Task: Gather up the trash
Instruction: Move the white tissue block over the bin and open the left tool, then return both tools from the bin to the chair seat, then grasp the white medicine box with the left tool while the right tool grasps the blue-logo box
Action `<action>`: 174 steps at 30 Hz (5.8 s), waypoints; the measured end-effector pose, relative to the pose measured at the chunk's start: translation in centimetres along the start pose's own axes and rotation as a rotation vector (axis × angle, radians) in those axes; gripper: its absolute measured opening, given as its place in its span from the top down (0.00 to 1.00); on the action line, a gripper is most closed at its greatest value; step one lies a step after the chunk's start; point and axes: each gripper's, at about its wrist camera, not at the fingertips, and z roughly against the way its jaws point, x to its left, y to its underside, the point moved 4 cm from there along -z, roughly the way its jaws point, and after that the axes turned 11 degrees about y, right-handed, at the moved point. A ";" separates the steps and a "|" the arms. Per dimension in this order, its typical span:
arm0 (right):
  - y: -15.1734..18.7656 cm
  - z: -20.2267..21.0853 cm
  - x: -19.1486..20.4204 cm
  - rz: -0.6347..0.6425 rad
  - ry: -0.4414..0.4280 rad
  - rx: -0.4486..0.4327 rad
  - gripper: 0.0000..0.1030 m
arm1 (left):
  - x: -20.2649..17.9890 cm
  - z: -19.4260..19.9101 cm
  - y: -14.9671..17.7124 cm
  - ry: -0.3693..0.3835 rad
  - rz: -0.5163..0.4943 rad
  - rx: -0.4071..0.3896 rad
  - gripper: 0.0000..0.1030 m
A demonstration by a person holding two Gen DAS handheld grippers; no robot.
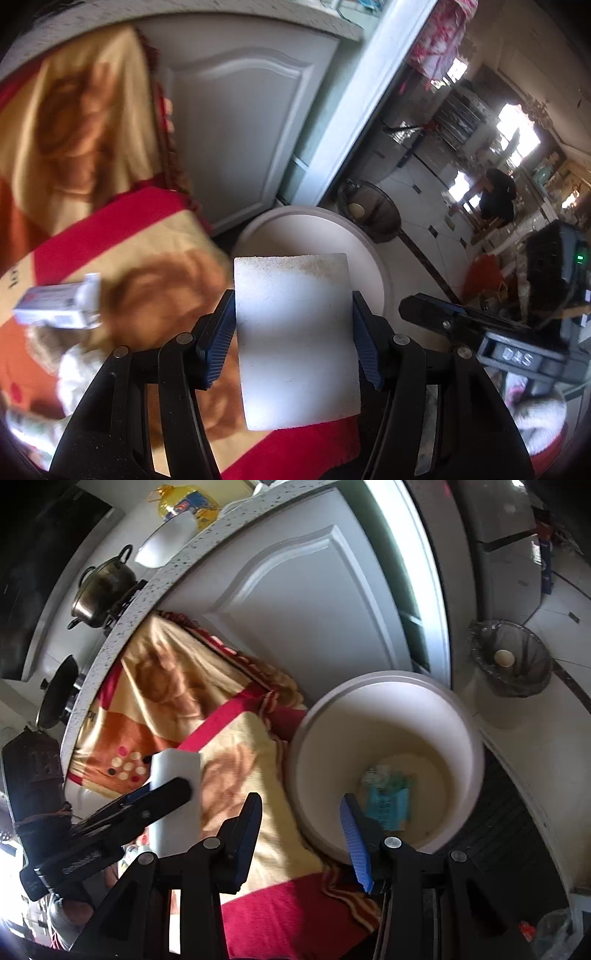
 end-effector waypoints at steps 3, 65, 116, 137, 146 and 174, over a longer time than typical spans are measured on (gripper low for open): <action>-0.2 0.2 -1.3 -0.018 0.023 -0.007 0.58 | 0.0 -2.6 -0.2 0.013 0.007 0.018 0.44; 1.6 -0.1 7.1 0.207 0.149 -0.086 0.47 | 4.1 7.2 4.0 -0.174 0.039 -0.135 0.31; 4.9 -12.2 29.9 0.818 0.000 0.059 0.26 | 31.5 24.5 20.0 -0.329 0.661 -0.201 0.31; 2.7 -19.9 31.6 0.935 -0.035 0.208 0.51 | 33.9 21.8 19.2 -0.403 0.629 -0.085 0.43; 2.2 -14.4 29.3 0.866 -0.041 0.085 0.56 | 32.2 23.8 18.5 -0.358 0.597 -0.139 0.49; 3.2 -16.5 27.0 0.847 0.060 0.126 0.58 | 27.7 27.1 15.7 -0.334 0.517 -0.212 0.51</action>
